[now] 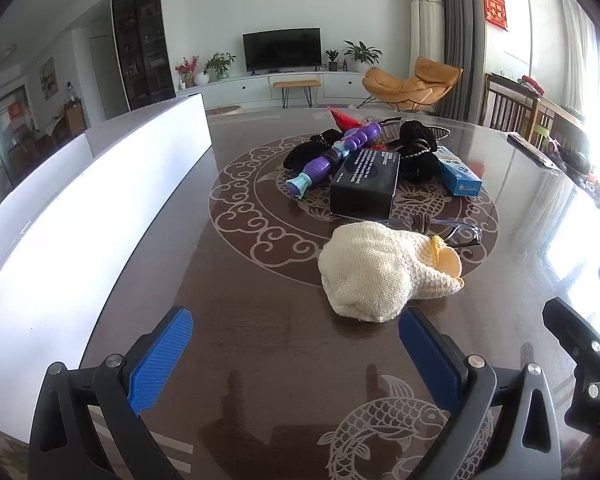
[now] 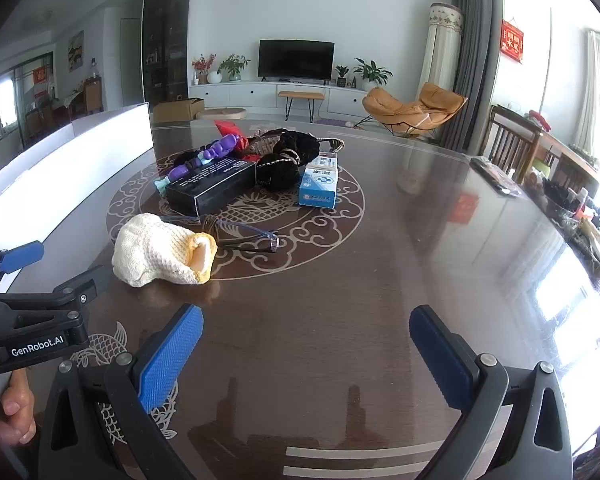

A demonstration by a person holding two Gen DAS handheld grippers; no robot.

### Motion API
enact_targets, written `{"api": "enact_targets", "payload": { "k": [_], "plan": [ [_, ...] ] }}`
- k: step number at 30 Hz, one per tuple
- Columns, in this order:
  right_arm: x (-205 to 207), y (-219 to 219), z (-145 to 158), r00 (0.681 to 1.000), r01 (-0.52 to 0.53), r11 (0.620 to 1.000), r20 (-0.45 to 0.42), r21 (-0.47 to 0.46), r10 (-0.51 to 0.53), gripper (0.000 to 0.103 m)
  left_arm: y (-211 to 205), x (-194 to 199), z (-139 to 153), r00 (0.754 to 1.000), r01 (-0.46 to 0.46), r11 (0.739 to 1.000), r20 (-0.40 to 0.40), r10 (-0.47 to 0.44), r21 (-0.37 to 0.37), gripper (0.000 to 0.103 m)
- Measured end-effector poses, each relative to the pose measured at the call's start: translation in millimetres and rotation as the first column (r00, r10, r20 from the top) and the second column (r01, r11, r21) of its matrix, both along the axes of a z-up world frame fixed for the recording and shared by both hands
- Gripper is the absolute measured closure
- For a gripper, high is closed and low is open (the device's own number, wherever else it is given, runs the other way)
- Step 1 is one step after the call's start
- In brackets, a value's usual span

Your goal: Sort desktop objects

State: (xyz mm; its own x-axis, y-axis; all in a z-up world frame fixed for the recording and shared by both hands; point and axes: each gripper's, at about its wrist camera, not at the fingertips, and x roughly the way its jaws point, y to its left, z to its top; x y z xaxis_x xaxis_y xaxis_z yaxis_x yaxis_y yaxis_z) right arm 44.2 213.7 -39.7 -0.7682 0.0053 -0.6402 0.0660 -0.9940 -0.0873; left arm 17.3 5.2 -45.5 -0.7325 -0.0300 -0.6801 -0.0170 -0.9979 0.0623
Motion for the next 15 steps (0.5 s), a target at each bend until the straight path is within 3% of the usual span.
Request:
{"api": "enact_targets", "payload": {
  "k": [7, 15],
  "plan": [
    [-4.6, -4.5, -2.1, 1.000, -0.013, 1.000, 0.019, 0.008, 0.013, 0.000, 7.2, -15.7, -5.2, 1.000, 0.026, 1.000, 0.011, -0.026, -0.006, 0.000],
    [-29.1, -3.4, -24.6, 0.985, -0.027, 0.999, 0.170, 0.037, 0.021, 0.000, 9.1, -27.6, -14.6, 0.997, 0.040, 0.999, 0.068, -0.039, -0.023, 0.000]
  ]
}}
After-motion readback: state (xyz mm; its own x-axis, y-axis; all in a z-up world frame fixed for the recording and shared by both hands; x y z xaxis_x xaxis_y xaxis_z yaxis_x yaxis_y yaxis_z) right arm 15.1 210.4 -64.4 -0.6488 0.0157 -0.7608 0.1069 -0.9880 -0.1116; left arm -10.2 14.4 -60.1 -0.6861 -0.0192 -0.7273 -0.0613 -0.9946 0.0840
